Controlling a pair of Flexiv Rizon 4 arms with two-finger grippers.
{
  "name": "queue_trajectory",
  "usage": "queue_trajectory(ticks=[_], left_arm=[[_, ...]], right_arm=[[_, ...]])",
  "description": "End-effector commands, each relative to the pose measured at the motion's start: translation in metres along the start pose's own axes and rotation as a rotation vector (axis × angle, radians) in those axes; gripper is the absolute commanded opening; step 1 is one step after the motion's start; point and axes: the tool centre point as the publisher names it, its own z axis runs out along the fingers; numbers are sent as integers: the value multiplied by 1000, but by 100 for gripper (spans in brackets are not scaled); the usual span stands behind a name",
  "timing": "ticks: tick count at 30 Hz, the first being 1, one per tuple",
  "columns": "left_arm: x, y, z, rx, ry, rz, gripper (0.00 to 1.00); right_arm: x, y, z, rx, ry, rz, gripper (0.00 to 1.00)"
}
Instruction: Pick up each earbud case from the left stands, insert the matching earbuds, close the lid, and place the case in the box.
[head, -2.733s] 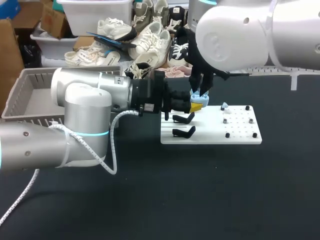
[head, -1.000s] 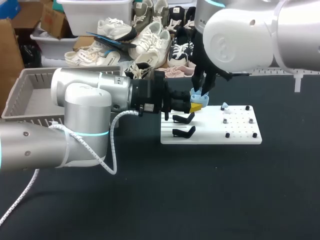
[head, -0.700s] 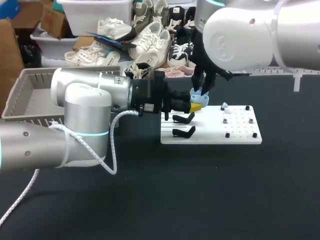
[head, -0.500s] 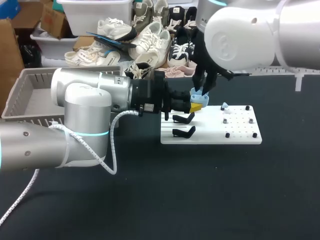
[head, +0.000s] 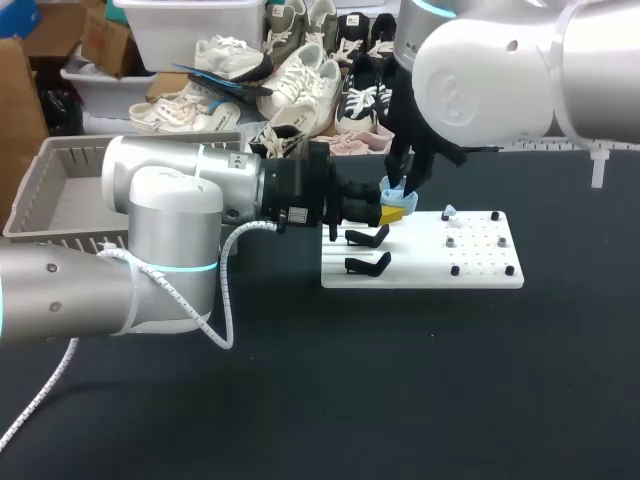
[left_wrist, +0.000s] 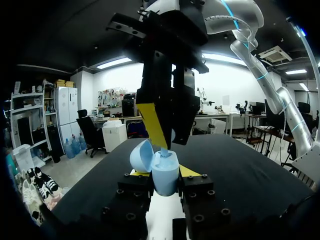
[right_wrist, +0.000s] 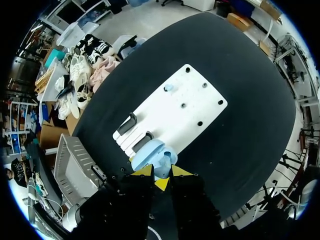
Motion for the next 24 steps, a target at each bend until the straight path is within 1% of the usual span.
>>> queue_trajectory(ticks=[1,17,24], left_arm=[[0,-1,0,-4,-2,1,0],[0,-1,0,-4,-2,1,0],[0,-1,0,-4,-2,1,0]], right_arm=[[1,0,1,4,-3,1,0],[3,2,0,6,-2,9,0],[2,2,-2,17,-23,18,0]])
